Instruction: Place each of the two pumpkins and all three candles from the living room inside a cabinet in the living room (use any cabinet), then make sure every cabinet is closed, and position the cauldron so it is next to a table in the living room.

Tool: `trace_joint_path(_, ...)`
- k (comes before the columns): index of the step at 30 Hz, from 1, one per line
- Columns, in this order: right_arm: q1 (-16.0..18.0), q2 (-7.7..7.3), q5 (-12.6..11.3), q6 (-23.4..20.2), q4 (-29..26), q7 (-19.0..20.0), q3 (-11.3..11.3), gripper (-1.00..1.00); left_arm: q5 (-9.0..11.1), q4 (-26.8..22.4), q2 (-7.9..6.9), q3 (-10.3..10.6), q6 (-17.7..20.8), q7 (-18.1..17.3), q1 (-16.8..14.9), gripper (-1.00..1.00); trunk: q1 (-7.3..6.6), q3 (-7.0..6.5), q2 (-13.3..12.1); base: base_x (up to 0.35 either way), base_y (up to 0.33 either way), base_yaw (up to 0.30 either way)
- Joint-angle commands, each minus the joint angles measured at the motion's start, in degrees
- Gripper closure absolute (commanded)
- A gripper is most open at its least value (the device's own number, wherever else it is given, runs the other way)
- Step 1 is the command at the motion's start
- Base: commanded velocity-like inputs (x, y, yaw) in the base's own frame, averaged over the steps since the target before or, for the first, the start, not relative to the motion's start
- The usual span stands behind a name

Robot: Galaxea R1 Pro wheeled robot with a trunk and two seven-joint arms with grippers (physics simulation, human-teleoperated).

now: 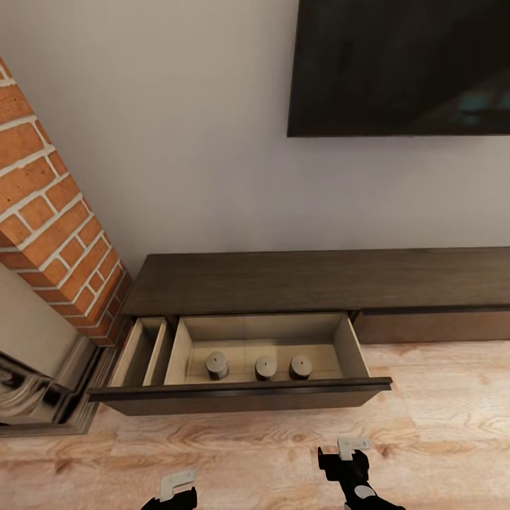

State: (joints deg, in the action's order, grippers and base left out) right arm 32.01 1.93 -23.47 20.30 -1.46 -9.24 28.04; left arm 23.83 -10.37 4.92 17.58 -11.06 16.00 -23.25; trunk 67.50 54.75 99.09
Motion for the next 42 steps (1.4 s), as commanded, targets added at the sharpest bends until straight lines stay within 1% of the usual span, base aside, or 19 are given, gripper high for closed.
trace_joint_path(1,-0.01,0.0,0.0,0.0,0.01,0.01,0.0,-1.0,-0.01,0.0,-0.03,0.0,-0.01,-0.03,0.0,-1.0,0.23,0.11,0.42,0.0,0.0,0.0)
trace_joint_path(11,-0.01,0.0,0.0,0.0,-0.01,0.02,0.0,-1.0,-0.21,-0.17,-0.35,0.21,-0.03,-0.17,-0.04,-1.0,2.42,1.54,4.43,0.0,0.0,0.0)
trace_joint_path(14,-0.01,0.0,0.0,0.0,-0.02,0.02,0.0,-1.0,-0.38,-0.46,-0.46,0.36,-0.77,-0.48,-0.03,-1.0,3.08,2.07,5.63,0.0,0.0,0.0)
trace_joint_path(20,-0.01,0.0,0.0,-0.07,-0.01,0.02,0.0,-1.0,-0.39,-0.32,-0.61,0.42,-7.66,-1.31,-0.04,-1.0,4.4,3.15,8.04,0.0,0.0,0.047)
trace_joint_path(22,-0.01,0.0,0.0,-0.05,-0.03,0.02,0.0,-1.0,-0.38,-0.27,-0.61,0.35,-8.38,-1.37,-0.04,-1.0,4.84,3.51,8.84,0.0,0.0,0.017)
trace_joint_path(29,-0.01,0.0,0.0,-0.02,-0.01,0.02,0.0,-1.0,-0.06,-0.63,-0.87,-0.2,-8.87,-1.4,-0.04,-1.0,6.38,4.76,11.65,0.0,0.0,0.003)
trace_joint_path(32,-0.01,0.0,0.0,0.0,-0.03,0.02,0.0,-1.0,0.03,-0.71,-1.46,-0.23,-8.89,-1.41,-0.04,-1.0,7.04,5.3,12.85,0.0,0.0,0.0)
trace_joint_path(36,-0.01,0.0,0.0,-0.03,-0.03,0.02,0.0,-1.0,0.05,-0.78,-1.83,-0.19,-8.89,-1.41,-0.04,-1.0,7.91,6.02,14.45,0.0,0.0,0.0)
trace_joint_path(42,-0.01,0.0,0.0,-0.07,-0.03,0.02,0.0,-1.0,-0.01,-0.95,-1.84,-0.12,-8.97,-1.48,-0.04,-1.0,9.23,7.1,16.86,0.0,0.0,0.0)
